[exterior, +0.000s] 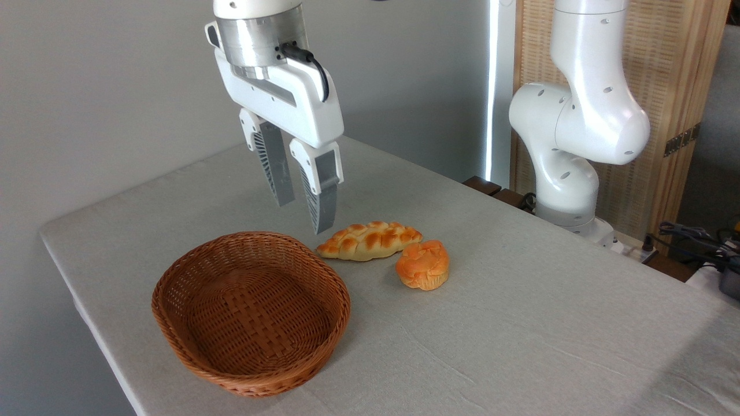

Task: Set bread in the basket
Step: 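Lower the open gripper down onto the round orange bun, then close the gripper around the round orange bun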

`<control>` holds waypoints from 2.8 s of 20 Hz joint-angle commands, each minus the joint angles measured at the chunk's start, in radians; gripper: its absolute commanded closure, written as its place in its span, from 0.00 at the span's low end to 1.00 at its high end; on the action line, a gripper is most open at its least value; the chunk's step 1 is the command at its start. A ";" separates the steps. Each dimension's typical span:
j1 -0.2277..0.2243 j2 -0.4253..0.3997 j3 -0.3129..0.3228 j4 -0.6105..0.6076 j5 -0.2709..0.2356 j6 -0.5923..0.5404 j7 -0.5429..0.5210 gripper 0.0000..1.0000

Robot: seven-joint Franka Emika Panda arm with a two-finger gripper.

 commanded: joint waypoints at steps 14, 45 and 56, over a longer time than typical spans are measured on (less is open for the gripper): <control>-0.029 -0.295 0.000 -0.603 0.030 0.085 0.162 0.00; -0.040 -0.269 0.000 -0.729 0.115 0.223 0.172 0.73; -0.040 -0.271 0.000 -0.720 0.122 0.218 0.230 0.72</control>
